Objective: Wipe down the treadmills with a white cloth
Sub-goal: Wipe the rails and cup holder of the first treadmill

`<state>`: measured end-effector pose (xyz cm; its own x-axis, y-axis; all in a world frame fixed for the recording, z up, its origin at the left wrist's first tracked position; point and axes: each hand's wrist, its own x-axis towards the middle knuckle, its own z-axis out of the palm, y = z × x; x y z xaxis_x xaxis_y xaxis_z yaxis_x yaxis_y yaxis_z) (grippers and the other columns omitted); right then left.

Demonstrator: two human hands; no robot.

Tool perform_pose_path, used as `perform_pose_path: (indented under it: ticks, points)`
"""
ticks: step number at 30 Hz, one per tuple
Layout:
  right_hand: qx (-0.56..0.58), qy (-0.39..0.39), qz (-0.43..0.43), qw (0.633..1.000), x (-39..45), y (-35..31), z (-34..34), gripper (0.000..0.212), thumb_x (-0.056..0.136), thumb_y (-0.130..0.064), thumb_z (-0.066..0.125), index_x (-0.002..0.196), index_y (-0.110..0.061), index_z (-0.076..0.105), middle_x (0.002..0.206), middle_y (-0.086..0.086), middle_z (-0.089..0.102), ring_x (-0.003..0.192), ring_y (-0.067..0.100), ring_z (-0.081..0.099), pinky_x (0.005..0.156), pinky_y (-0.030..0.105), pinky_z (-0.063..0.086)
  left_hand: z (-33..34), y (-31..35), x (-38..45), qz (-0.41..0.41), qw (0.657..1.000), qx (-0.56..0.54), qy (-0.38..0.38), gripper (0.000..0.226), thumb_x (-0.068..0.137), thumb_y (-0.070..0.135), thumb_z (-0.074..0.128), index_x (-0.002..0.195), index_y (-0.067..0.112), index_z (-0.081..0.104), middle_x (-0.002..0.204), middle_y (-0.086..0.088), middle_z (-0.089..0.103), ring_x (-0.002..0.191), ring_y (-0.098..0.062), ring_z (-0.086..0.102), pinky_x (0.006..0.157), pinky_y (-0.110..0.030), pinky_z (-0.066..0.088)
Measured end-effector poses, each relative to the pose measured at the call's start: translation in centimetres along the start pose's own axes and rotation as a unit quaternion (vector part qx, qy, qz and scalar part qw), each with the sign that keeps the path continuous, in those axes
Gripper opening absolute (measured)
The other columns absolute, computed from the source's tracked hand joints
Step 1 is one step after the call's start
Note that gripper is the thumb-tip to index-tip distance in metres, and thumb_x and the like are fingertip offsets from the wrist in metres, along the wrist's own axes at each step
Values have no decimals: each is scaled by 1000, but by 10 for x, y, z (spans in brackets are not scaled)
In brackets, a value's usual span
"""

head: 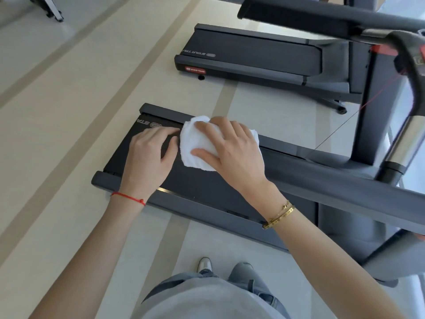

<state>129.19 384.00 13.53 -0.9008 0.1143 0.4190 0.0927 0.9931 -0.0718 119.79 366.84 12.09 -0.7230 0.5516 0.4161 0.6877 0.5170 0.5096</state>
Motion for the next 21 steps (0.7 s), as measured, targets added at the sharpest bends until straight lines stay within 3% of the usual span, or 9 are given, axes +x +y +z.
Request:
perform_pose_path:
  ticks: [4,9,15,18,21]
  points:
    - [33,30,-70,997,15,-23,5,41,96,-48,54,126,-22,63,117,6,62,94,29,57,90,42,42,-23,-16,-23,-52,998,-3,22,20,97,11,55,110,10,69,104,0,71,95,-22,63,84,-35,50]
    - [106,34,-166,980,18,-50,11,43,97,-48,54,125,-17,64,115,6,63,93,28,57,90,41,41,-55,-29,-66,-133,989,20,67,22,95,9,57,114,10,69,108,0,70,97,-21,63,84,-37,52]
    - [257,-107,-166,946,6,-76,24,50,94,-50,56,135,-21,54,122,-3,59,108,21,56,99,35,35,-75,-26,-114,-219,966,67,121,22,96,11,58,115,11,68,109,0,70,102,-20,64,91,-35,50]
    - [297,-154,-163,928,6,-86,34,51,92,-51,57,136,-24,51,123,-6,58,107,17,55,97,26,29,-77,-21,-137,-274,949,81,136,22,97,12,58,117,12,68,110,1,70,102,-18,64,92,-26,46]
    - [304,-190,-178,916,9,-98,44,51,92,-53,56,134,-24,51,123,-7,58,106,17,55,95,23,26,-77,-19,-154,-317,933,96,142,23,97,13,57,118,12,68,113,1,70,105,-20,64,95,-33,48]
